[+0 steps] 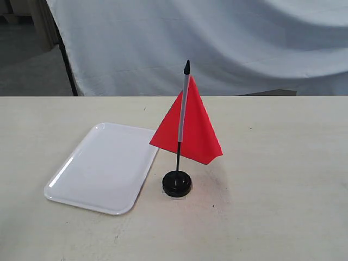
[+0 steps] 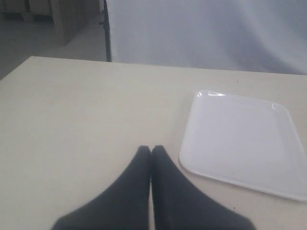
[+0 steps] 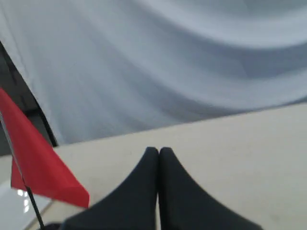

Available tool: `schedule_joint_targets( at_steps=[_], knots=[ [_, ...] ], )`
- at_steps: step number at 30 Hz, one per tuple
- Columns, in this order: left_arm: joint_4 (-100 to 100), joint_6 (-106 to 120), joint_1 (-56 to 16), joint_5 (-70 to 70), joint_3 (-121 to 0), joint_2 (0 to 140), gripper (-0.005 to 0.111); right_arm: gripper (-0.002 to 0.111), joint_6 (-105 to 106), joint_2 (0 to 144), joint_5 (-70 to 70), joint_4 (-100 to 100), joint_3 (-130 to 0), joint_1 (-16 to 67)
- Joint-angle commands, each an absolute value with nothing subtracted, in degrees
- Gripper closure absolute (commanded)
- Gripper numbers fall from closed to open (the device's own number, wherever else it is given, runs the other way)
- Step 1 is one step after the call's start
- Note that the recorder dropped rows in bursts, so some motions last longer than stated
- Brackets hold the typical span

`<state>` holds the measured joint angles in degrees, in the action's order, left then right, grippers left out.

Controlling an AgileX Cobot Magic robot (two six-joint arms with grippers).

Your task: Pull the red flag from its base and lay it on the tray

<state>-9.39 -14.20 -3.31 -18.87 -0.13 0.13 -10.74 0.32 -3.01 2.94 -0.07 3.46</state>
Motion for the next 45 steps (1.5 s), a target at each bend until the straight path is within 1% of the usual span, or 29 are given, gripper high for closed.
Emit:
schedule_joint_targets(
  at_steps=[1,7,10,13,16,20,25,29,35,38,41,45],
  knots=[
    [-9.1,-13.9,-3.3,-18.5,0.0,0.0,0.107,0.108,-10.8,0.0,9.3,2.5,0.0,3.6],
    [-9.1,-13.9,-3.3,-18.5,0.0,0.0,0.107,0.108,-11.3,0.0,19.4,2.5,0.0,3.6],
    [-9.1,-13.9,-3.3,-18.5,0.0,0.0,0.107,0.108,-16.9,0.0,27.2,2.5,0.0,3.6],
    [-9.1,-13.9,-3.3,-18.5,0.0,0.0,0.107,0.108,-26.6,0.0,28.1,2.5,0.0,3.6],
    [-9.1,-13.9,-3.3,-18.5,0.0,0.0,0.107,0.108,-27.6,0.0,31.6,1.8,0.0,3.6],
    [-9.1,-13.9,-3.3,-18.5,0.0,0.0,0.107,0.108,-27.6,6.3,40.4,-2.5,0.0,3.6],
    [-9.1,-13.9,-3.3,-18.5,0.0,0.0,0.107,0.108,-24.2,23.1,50.8,-5.0,0.0,3.6],
    [-9.1,-13.9,-3.3,-18.5,0.0,0.0,0.107,0.108,-21.4,41.2,57.8,-9.2,-1.2,3.6],
    [-9.1,-13.9,-3.3,-18.5,0.0,0.0,0.107,0.108,-18.0,72.0,70.0,-25.0,-6.0,3.6],
    [-9.1,-13.9,-3.3,-18.5,0.0,0.0,0.107,0.108,-17.8,86.8,70.0,-30.6,-9.8,3.6],
    [-9.1,-13.9,-3.3,-18.5,0.0,0.0,0.107,0.109,-16.6,99.3,70.0,-32.1,-14.5,5.9],
    [-9.1,-13.9,-3.3,-18.5,0.0,0.0,0.107,0.109,-12.9,106.1,70.0,-32.3,-18.5,11.0]
  ],
)
